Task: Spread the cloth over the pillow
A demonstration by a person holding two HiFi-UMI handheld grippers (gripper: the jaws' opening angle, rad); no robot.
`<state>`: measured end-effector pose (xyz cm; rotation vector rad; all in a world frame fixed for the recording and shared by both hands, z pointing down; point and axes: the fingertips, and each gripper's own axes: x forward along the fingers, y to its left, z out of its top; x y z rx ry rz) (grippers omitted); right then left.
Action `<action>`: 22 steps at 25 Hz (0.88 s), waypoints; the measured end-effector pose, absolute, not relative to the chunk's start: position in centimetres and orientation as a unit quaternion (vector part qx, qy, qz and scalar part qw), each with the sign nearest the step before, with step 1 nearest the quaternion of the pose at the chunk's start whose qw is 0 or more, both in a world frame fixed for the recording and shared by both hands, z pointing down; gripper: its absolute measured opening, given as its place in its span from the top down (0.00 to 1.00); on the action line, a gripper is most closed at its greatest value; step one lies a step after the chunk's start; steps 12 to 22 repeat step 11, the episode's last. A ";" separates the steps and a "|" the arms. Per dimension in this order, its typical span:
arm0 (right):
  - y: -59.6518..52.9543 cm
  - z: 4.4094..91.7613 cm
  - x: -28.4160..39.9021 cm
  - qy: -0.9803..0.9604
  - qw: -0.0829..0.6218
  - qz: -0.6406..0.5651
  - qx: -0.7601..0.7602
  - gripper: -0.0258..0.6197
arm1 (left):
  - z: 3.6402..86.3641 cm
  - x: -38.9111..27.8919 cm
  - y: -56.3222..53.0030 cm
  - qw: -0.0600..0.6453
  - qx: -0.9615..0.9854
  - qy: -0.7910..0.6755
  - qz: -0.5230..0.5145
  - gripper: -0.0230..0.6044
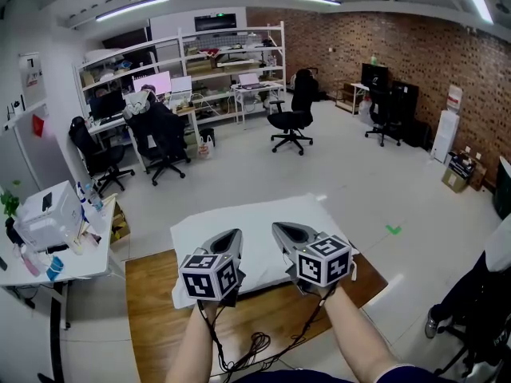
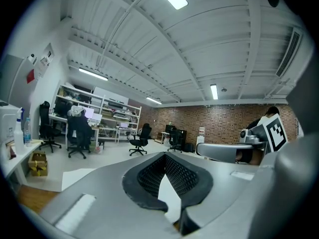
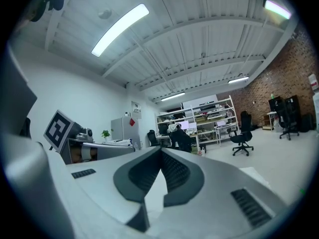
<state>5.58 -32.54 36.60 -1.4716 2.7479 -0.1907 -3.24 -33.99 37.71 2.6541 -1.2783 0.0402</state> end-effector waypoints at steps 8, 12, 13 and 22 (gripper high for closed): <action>-32.2 36.9 5.6 0.881 0.007 -0.066 -0.469 0.94 | 38.0 -3.0 -34.0 0.105 0.896 -0.431 0.015 0.95; -32.2 37.1 6.0 0.881 0.007 -0.067 -0.469 0.94 | 38.1 -2.8 -34.1 0.108 0.896 -0.431 0.012 0.95; -32.2 37.1 6.0 0.881 0.007 -0.067 -0.469 0.94 | 38.1 -2.8 -34.1 0.108 0.896 -0.431 0.012 0.95; -32.2 37.1 6.0 0.881 0.007 -0.067 -0.469 0.94 | 38.1 -2.8 -34.1 0.108 0.896 -0.431 0.012 0.95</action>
